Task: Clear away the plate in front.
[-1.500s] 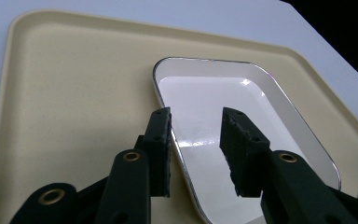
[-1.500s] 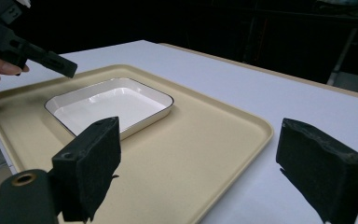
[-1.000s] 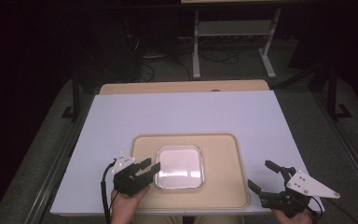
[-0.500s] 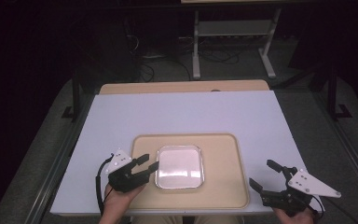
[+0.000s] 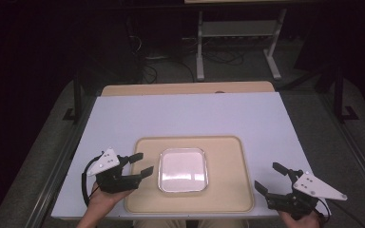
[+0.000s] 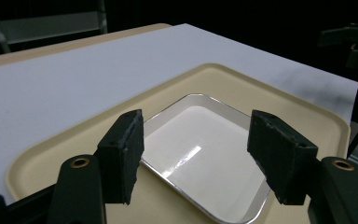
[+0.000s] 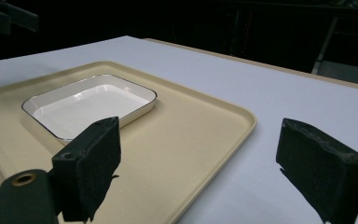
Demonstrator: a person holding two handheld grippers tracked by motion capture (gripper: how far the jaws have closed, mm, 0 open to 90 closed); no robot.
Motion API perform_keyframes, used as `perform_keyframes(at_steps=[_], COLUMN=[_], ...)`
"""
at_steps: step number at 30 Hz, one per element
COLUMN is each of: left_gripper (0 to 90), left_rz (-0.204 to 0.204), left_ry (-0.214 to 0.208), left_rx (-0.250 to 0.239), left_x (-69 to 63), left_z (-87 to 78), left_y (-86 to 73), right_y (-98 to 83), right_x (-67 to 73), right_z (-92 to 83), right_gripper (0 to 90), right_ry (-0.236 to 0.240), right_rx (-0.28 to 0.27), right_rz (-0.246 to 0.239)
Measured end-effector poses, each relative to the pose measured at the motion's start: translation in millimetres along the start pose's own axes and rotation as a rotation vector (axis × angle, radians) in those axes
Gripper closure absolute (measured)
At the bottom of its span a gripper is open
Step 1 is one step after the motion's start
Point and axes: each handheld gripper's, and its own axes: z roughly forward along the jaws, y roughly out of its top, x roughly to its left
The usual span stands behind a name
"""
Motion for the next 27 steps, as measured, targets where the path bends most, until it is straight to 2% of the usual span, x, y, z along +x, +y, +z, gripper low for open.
perform_keyframes(at_steps=[5, 9, 12, 17, 19, 22, 25, 27], left_gripper=[32.9, 32.0, 31.3, 29.4, 29.3, 29.3, 29.2, 29.2], left_rz=[0.007, 0.021, 0.023, 0.037, 0.026, 0.048, 0.021, 0.020], left_ry=[0.010, 0.025, 0.031, 0.063, 0.071, 0.104, 0.107, 0.108], left_rx=[0.007, 0.029, 0.027, 0.026, 0.021, 0.034, 0.012, 0.018], left_x=[6.3, 7.3, 7.0, 5.2, 4.7, 2.8, 4.5, 5.3], left_z=[-10.6, -20.2, -25.4, -39.1, -42.3, -44.6, -45.5, -45.1], left_y=[-3.8, -11.5, -15.6, -30.1, -34.5, -37.8, -39.9, -40.5], right_y=[-0.2, -0.4, -0.5, -0.4, -0.4, -0.1, 0.0, 0.1], right_x=[-0.2, -0.6, -0.7, -0.4, -0.6, -0.4, -0.4, -0.3], right_z=[0.5, 0.6, 1.1, 1.4, 1.6, 1.4, 1.9, 1.9], right_gripper=[13.0, 13.0, 13.0, 12.9, 13.0, 13.0, 13.0, 13.0], right_ry=[0.001, -0.001, -0.001, -0.005, -0.004, -0.002, 0.004, 0.005], right_rx=[0.004, 0.005, 0.009, 0.013, 0.014, 0.010, 0.009, 0.009], right_rz=[0.000, 0.000, 0.001, 0.001, 0.000, -0.004, -0.008, -0.008])
